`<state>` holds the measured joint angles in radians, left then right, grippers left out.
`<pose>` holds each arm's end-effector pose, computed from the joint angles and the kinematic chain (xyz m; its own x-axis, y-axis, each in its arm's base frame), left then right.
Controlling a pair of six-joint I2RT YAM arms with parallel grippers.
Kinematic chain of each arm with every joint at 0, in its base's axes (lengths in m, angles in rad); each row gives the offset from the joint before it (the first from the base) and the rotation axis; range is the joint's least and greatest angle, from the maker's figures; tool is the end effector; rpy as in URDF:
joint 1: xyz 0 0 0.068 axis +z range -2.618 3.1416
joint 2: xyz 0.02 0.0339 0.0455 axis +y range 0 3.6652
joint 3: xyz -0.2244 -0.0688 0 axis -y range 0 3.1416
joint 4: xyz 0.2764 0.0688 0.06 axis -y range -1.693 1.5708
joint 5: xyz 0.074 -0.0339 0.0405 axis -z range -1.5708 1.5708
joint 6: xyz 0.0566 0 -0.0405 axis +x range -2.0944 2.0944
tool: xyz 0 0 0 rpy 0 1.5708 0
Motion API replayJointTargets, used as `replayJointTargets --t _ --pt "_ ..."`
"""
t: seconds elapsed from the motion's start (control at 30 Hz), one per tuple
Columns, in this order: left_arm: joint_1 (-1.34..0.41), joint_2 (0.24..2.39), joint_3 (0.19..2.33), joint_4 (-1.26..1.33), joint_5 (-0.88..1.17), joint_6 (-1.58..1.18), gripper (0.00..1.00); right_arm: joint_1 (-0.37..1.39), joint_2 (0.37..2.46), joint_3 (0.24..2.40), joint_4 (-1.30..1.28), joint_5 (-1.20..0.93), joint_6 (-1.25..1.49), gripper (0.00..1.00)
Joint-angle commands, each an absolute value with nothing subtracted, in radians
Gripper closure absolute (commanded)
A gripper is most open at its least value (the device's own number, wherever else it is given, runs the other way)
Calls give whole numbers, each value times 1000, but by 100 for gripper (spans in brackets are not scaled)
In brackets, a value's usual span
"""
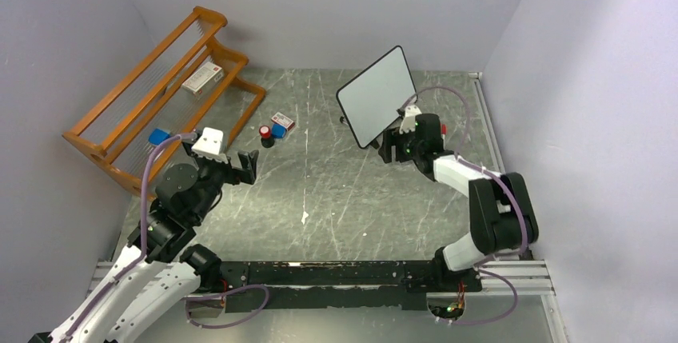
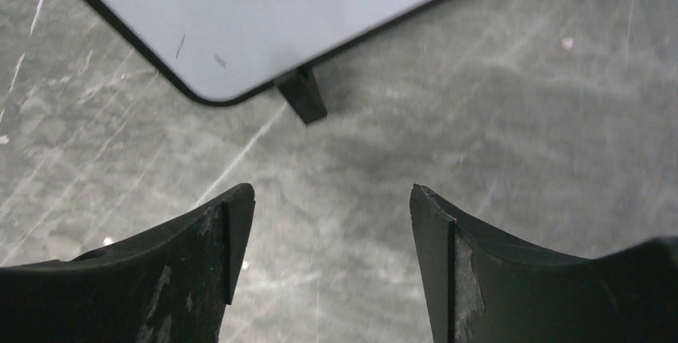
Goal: Write a sentence on the whiteboard
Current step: Move the whiteboard to the center of the board.
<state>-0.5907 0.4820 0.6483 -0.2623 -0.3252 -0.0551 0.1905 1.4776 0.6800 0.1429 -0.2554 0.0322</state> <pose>0.1852 -0.1024 0.3102 -0.0940 0.0002 -0.9956 0.2588 0.9656 -0.0242 0.3284 0.0779 0.1026 -0.6098 -0.0859 -0.7879 -0.3605 0.9154 0.1793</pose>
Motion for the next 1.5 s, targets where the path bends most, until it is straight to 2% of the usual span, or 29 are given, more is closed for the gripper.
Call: replayJointTargets --t 0.0,0.33,0.63,0.87,1.47 --pt "-581 505 650 -221 -274 -30 0 215 1586 790 201 -269 -86 27" --pt "-574 549 655 -212 -244 -15 0 287 1778 948 131 -256 -206 52" --pt "-567 561 654 -206 -229 -12 0 331 1809 964 115 -214 -241 74" --pt "-565 557 654 -206 -222 -12 0 396 1800 946 106 -182 -248 99" --pt "-564 504 650 -215 -217 -17 0 659 1650 831 23 -3 -6 100"
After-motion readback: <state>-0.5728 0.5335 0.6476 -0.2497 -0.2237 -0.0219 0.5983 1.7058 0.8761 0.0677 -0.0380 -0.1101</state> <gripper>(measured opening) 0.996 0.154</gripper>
